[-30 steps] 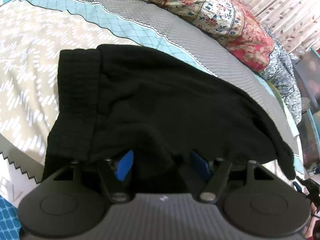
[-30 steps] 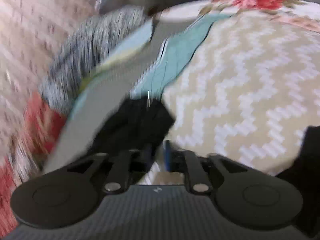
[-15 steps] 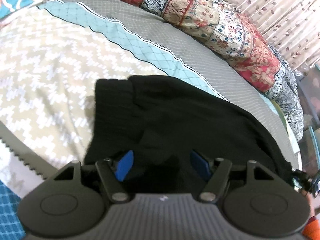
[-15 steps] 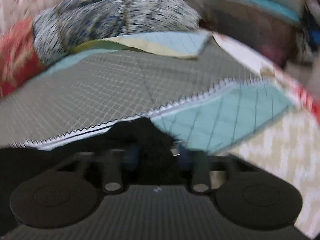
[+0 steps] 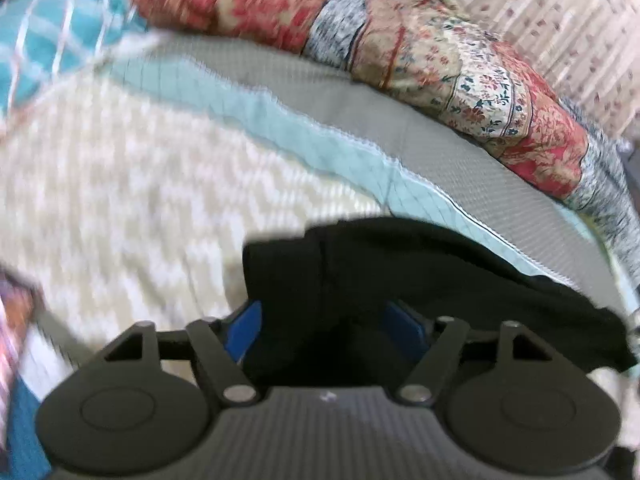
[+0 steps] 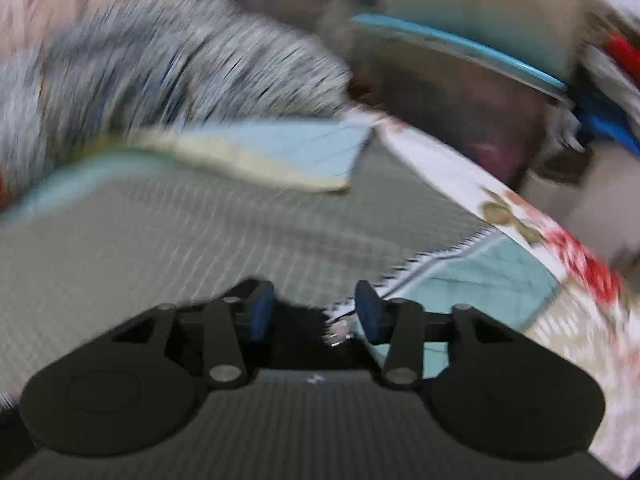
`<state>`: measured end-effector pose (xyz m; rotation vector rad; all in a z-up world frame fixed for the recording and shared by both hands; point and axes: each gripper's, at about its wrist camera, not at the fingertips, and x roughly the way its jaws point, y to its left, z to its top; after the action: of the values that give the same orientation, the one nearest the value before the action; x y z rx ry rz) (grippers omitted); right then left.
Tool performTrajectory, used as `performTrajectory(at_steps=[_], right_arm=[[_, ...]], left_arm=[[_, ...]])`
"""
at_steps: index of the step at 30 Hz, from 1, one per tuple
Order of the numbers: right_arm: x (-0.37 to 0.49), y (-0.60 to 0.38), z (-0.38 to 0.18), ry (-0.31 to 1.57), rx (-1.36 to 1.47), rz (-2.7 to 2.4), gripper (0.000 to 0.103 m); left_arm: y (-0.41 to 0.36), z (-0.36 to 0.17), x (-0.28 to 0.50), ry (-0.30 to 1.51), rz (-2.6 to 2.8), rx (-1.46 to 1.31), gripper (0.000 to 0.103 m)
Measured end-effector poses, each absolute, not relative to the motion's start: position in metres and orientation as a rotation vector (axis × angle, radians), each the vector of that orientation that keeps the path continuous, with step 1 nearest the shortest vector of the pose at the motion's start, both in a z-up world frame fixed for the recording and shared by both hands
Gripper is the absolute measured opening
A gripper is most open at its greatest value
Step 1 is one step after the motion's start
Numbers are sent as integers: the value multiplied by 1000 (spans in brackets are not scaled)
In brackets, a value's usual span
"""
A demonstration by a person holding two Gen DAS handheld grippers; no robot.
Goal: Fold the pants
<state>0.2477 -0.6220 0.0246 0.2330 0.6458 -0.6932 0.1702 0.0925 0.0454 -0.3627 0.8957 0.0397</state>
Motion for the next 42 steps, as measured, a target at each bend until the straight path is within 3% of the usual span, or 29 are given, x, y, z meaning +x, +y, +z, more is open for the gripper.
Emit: performTrajectory(at_steps=[4, 11, 14, 16, 18, 19, 20, 21, 23, 32, 37, 42], right_arm=[[214, -644, 40, 561, 499, -694, 49], [239, -639, 50, 693, 725, -512, 50], [259, -620, 42, 734, 703, -528, 60], [272, -615, 32, 767, 704, -566, 61], [283, -616, 17, 786, 757, -582, 63], [289, -616, 10, 800, 772, -593, 64], [294, -614, 4, 816, 755, -604, 63], [299, -609, 2, 818, 697, -610, 59], [308, -597, 2, 844, 554, -647, 8], [238, -620, 57, 618, 755, -533, 6], [153, -627, 103, 485, 847, -421, 6], [35, -630, 130, 381, 875, -392, 6]], left_arm=[[66, 57, 203, 859, 8, -87, 74], [20, 36, 254, 838, -144, 228, 74], [16, 20, 267, 852, -190, 255, 72], [14, 6, 272, 867, -189, 284, 69], [13, -10, 276, 905, -189, 279, 44], [10, -16, 277, 913, -186, 282, 42], [5, -19, 273, 883, -173, 312, 32], [-3, -19, 267, 855, -173, 356, 16], [-17, -18, 257, 827, -169, 417, 12], [-9, 54, 198, 615, -100, 280, 11], [-9, 92, 120, 497, -115, 261, 11], [2, 100, 39, 498, -142, 245, 11]])
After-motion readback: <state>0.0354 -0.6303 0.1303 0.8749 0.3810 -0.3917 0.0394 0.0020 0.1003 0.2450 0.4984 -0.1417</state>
